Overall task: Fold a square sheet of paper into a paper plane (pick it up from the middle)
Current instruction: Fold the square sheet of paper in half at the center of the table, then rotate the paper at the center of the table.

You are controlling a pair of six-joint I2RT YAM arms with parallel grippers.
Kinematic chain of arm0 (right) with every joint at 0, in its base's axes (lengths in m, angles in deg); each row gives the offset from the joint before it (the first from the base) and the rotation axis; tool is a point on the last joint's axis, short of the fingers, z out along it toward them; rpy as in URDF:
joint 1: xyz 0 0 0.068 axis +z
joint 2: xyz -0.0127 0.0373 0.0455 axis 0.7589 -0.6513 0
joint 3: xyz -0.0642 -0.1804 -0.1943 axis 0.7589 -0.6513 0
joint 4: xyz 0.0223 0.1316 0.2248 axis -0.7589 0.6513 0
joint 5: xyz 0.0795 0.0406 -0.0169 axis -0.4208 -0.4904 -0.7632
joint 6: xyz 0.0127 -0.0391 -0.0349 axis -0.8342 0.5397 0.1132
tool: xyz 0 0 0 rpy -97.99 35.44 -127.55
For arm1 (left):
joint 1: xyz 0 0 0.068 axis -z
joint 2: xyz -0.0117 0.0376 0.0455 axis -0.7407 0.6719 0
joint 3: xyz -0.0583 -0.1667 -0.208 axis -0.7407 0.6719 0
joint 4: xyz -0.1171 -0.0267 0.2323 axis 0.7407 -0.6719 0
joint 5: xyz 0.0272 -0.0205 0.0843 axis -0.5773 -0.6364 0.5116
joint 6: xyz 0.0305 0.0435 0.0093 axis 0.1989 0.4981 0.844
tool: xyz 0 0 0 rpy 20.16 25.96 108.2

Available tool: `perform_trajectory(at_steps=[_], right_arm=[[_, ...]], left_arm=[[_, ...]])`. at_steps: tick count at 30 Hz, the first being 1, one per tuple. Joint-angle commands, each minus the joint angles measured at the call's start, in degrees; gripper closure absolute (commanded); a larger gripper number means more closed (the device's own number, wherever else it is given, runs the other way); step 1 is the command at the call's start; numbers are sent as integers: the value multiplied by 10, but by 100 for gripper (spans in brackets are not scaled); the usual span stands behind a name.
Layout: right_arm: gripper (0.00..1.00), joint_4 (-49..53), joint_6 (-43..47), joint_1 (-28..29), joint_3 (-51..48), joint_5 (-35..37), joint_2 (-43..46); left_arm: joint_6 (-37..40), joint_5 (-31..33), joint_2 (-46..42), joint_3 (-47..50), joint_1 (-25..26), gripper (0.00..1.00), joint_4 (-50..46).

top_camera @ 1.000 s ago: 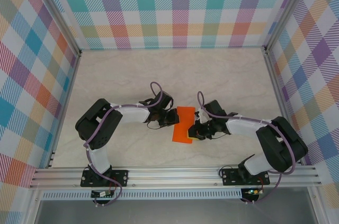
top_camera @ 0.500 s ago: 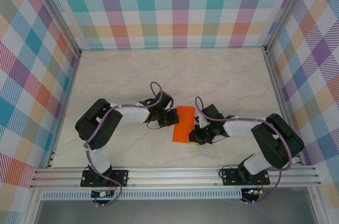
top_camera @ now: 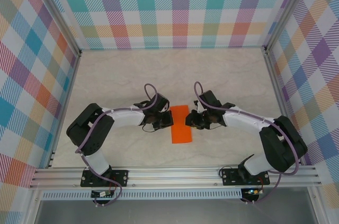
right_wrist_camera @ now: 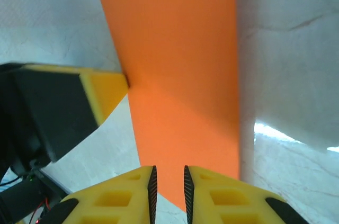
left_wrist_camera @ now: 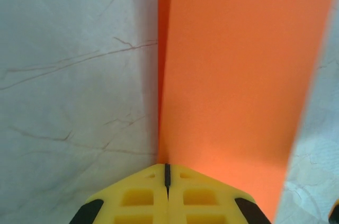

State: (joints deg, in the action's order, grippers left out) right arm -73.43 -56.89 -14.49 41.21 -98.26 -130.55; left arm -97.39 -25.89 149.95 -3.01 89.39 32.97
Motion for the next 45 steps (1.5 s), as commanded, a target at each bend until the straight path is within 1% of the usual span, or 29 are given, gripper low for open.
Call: perform_trajectory(at_steps=[1,3,8,11,14,18,20,24,28,34,45], right_arm=[[76,42,12,-2,14,22,-14],[77,33,15,-2,13,5,-26],[80,32,19,-2,13,10,-42],[81,34,21,-3,16,11,-50],[81,28,19,-3,15,9,-57],[82,24,16,-3,12,9,-62],[86,29,15,-4,14,11,-67],[87,20,10,-6,4,7,-72],[87,12,6,-10,-7,4,-67],[85,0,5,-20,-20,-7,-60],[85,-14,1,-27,-38,-15,-66]], left_arm=[[-7,20,-42,4,6,87,-18],[-6,25,-61,7,5,79,-21],[-13,47,-107,33,5,65,-34],[-28,39,-118,56,4,59,-17],[-43,15,-115,70,4,56,10],[-56,-10,-102,76,1,55,38],[-64,-25,-94,81,-2,55,59],[-73,-40,-78,80,-6,57,80],[-74,-39,-76,79,-9,57,79],[-58,-36,-70,67,-9,57,48],[-61,-55,-49,58,-10,57,69]])
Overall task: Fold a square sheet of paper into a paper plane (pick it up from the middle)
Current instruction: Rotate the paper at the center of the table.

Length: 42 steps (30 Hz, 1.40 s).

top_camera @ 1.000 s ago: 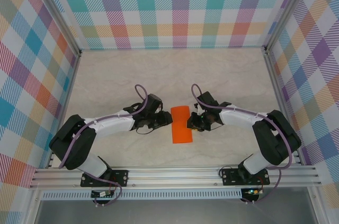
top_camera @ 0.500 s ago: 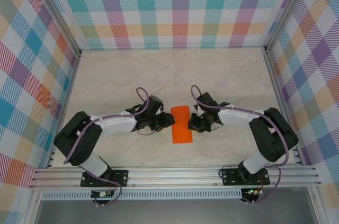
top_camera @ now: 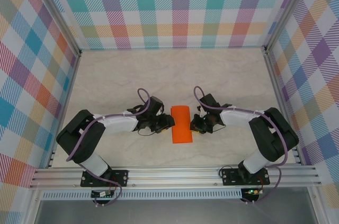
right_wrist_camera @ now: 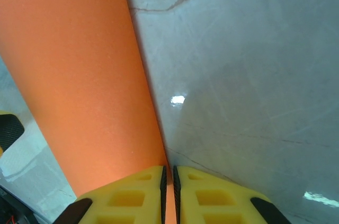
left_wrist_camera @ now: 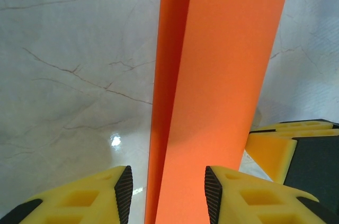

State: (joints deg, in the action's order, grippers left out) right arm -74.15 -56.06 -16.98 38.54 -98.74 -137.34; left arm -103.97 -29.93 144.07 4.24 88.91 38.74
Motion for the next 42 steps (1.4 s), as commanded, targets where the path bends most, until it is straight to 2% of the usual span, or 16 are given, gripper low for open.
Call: perform_trajectory(at_steps=[1,35,42], right_arm=[[85,-7,-6,-2,-12,-10,2],[85,-3,-4,-4,-13,-12,-3],[82,-2,5,-4,-15,-16,19]], left_arm=[[4,-17,13,-16,-4,57,14],[-37,-78,55,-16,-8,60,129],[-36,-80,55,-14,-15,68,135]])
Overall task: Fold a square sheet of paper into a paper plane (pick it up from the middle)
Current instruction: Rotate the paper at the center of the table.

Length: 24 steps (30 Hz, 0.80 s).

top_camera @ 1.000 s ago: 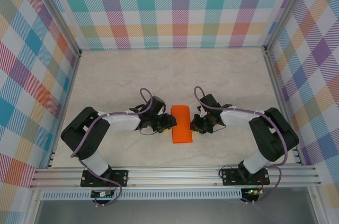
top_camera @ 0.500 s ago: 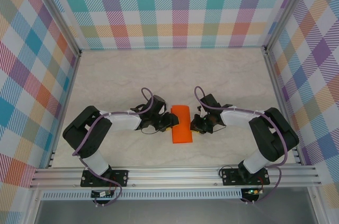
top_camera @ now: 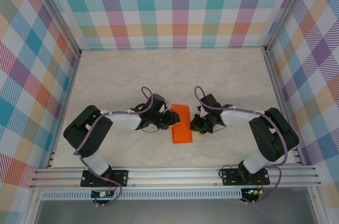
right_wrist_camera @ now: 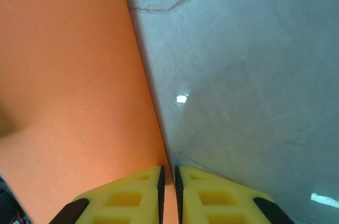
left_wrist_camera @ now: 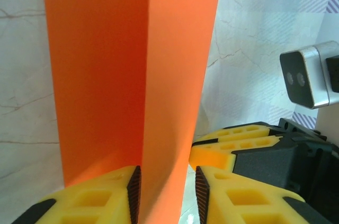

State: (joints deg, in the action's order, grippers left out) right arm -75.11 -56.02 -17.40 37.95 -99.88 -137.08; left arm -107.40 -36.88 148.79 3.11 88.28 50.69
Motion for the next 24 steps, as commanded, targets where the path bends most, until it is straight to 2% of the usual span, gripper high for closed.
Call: perform_trajectory(at_steps=[1,13,19,24], right_arm=[[82,10,6,1,-9,-2,24],[69,34,33,1,-28,16,132],[60,48,42,2,-55,38,210],[60,43,47,1,-60,16,210]], left_arm=[[-2,-13,9,-5,-11,69,17],[1,-33,23,-26,-20,70,17],[7,-33,25,-30,-21,75,13],[21,-36,32,-47,-23,83,-4]])
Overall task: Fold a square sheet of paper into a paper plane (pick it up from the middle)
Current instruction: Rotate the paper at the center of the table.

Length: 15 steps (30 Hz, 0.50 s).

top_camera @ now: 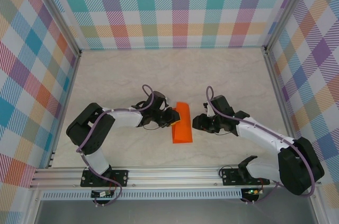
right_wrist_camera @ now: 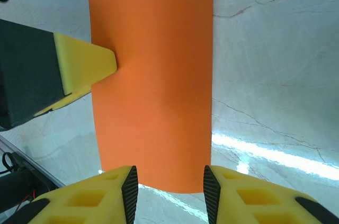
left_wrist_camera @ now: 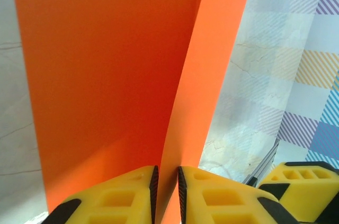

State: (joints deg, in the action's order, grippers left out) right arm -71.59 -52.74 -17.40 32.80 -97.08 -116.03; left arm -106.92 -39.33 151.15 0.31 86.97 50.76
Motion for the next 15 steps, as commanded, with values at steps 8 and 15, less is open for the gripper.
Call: perform_trajectory(at_steps=[8,15], right_arm=[[56,-9,10,2,-23,-19,18],[56,-3,8,2,-26,-10,24]], left_arm=[[86,-5,12,-72,-15,98,-108],[133,-14,-7,-121,-18,100,-187]])
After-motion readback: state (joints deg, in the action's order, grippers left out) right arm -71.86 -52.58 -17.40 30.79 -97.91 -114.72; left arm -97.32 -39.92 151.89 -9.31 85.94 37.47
